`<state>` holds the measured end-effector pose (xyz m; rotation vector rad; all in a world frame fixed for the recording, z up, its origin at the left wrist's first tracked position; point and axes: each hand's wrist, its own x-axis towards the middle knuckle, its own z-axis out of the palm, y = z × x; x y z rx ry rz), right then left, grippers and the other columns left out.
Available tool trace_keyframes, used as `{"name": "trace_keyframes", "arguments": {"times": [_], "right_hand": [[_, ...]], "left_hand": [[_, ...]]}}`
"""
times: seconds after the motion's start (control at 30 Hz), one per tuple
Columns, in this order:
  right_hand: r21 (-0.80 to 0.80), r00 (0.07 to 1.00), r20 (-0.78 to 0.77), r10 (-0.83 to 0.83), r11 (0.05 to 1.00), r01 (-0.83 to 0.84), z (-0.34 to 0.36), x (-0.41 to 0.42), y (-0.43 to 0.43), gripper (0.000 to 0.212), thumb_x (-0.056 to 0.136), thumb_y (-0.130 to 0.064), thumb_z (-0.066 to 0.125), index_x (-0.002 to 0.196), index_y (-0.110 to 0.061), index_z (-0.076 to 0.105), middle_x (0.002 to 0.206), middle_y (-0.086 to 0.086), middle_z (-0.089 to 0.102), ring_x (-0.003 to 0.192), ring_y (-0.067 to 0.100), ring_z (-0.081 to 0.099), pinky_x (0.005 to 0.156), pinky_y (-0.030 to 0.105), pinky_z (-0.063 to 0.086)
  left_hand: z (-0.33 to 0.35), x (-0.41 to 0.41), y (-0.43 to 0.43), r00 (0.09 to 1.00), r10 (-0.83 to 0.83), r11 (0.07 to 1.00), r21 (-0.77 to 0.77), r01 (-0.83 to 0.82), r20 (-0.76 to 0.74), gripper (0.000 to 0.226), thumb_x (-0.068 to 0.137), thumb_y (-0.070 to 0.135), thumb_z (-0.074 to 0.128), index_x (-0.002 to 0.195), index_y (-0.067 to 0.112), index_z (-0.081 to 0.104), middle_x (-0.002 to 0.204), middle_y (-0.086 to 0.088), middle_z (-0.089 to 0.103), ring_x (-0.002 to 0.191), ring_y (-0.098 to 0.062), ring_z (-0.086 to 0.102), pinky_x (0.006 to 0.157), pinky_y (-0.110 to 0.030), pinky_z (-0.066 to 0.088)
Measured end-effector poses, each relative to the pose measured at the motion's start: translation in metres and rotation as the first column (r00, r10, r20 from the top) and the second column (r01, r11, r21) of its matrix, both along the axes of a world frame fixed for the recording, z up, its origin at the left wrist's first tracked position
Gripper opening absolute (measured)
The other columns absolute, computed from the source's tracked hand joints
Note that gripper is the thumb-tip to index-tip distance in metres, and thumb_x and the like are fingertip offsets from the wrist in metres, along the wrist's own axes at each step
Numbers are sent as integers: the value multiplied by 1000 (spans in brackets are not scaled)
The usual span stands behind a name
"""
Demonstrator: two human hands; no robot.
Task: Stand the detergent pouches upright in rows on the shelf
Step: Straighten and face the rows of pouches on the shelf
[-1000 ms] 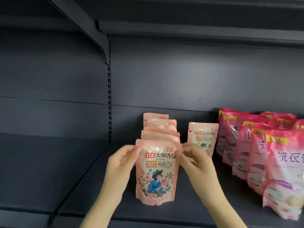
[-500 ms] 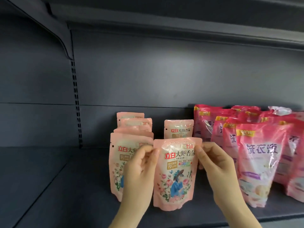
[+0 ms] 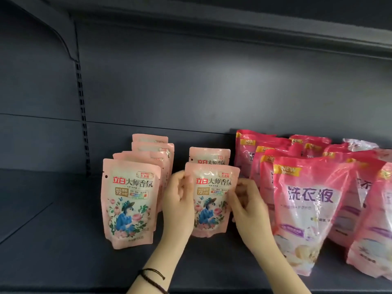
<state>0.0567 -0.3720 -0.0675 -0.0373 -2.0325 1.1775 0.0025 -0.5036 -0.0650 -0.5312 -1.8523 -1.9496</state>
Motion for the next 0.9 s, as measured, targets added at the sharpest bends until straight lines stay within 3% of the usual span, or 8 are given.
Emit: {"name": "trace_keyframes", "arguments": {"times": [0.1,0.17,0.23,0.27,0.33,0.4,0.5,0.9], "right_hand": [[76,991,127,-30,997,20,-12,5,2,52,87,-19,65,124,-37,33,89,-13,60,72,1,61,56,16,51],[209,983,145,-113,974,82,-24,14,4,72,80,-23,73,131,-37,24,89,-16,57,70,0,61,55,16,50],[324,971,173,-167,940,104,-34,22,7,78,73,-25,79,130,-32,27,88,-17,54,64,1,61,53,14,49],[344,960,220,-174,935,91,-36,23,7,77,73,-28,80,128,-32,26,87,-17,53,62,1,60,54,13,48],[351,919,357,-165,936,31,-36,21,9,66,77,-35,75,119,-36,24,87,-17,53,65,-1,58,57,11,45],[360,851,496,-170,933,-23,-30,14,12,37,84,-37,68,107,-31,39,87,-15,56,72,0,57,61,14,46],[453,797,552,-245,891,-40,-24,0,12,16,91,-33,58,94,-17,56,86,-9,61,76,6,58,69,23,51],[459,744,580,-331,888,36,-10,-31,8,16,97,-23,49,95,-12,60,95,5,65,85,22,64,75,35,55]], "left_hand": [[-14,6,-8,998,-49,980,-190,56,45,64,93,27,56,147,32,22,142,11,44,121,3,47,78,2,41],[-29,17,-18,1000,-13,913,-407,16,11,93,91,26,61,144,45,-12,157,12,16,139,4,21,91,9,22],[-44,23,-26,993,52,699,-706,-113,-108,105,91,36,58,130,47,-38,159,13,0,138,13,2,99,4,-1],[-46,24,-31,991,61,593,-795,-130,-117,105,92,42,54,127,42,-45,159,12,3,137,12,9,102,-2,4],[-42,23,-36,992,83,436,-892,-119,-92,93,95,47,47,143,30,-31,155,4,28,132,-1,39,104,-16,30],[-33,16,-36,986,127,316,-938,-144,-109,69,97,43,45,152,22,10,136,1,53,118,-10,55,94,-23,43],[-22,9,-29,987,121,256,-957,-135,-107,28,98,33,48,123,20,50,112,2,63,100,-12,61,79,-25,49],[-15,-24,1,985,162,153,-984,-89,-64,18,97,14,49,114,10,54,106,-8,63,94,-24,63,77,-32,53]]}}
